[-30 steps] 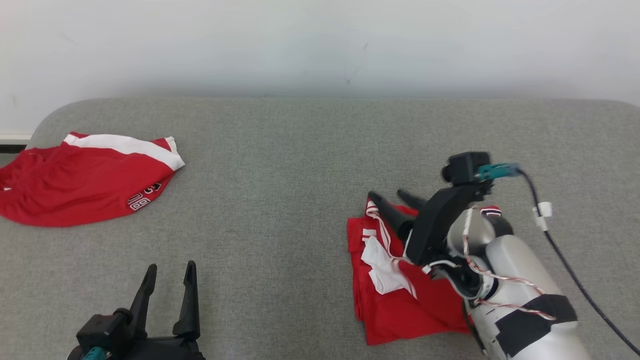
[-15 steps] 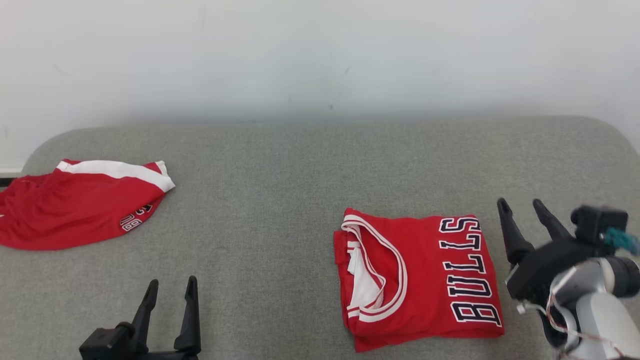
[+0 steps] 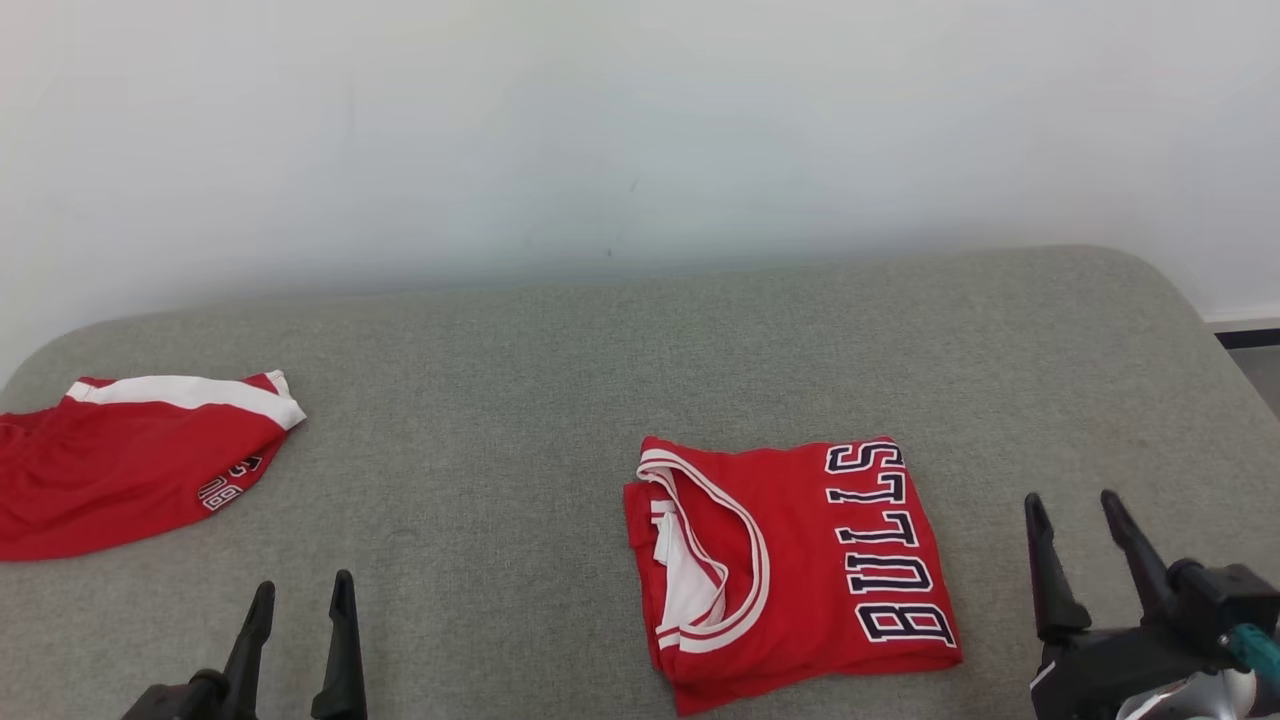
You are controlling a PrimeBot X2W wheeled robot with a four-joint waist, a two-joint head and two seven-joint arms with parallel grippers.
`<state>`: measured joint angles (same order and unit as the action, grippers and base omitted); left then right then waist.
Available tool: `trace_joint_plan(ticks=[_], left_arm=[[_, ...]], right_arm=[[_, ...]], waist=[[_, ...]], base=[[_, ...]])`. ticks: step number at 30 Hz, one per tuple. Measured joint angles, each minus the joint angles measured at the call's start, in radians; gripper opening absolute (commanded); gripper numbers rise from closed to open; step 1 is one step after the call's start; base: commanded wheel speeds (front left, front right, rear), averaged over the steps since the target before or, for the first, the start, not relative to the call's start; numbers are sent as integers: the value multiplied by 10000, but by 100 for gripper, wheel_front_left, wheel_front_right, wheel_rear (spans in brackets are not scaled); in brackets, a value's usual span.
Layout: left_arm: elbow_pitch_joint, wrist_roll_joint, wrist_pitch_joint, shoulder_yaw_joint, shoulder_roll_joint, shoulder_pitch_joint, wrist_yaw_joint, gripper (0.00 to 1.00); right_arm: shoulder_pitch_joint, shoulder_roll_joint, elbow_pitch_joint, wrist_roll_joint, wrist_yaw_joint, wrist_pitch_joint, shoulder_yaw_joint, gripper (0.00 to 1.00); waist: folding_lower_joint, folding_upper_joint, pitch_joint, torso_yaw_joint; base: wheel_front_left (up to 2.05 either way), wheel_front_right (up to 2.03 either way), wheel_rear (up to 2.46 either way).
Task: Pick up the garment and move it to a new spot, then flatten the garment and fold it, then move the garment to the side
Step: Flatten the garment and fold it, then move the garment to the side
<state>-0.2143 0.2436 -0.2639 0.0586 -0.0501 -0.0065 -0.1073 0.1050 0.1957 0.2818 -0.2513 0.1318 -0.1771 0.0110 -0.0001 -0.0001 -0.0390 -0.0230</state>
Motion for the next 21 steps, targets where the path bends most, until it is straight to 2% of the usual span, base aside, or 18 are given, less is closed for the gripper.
trace_joint_plan(ticks=[10, 21], left_arm=[[-82, -148, 0, 247, 0, 444, -86, 100], [-69, -144, 0, 460, 2, 699, -136, 100]], right_arm=[[-250, 151, 489, -416, 0, -63, -625, 100], [-227, 393, 464, -830, 0, 48, -1384, 100]], waist=[[-1, 0, -162, -149], [0, 1, -290, -76]], base=[[0, 0, 0], [0, 0, 0]])
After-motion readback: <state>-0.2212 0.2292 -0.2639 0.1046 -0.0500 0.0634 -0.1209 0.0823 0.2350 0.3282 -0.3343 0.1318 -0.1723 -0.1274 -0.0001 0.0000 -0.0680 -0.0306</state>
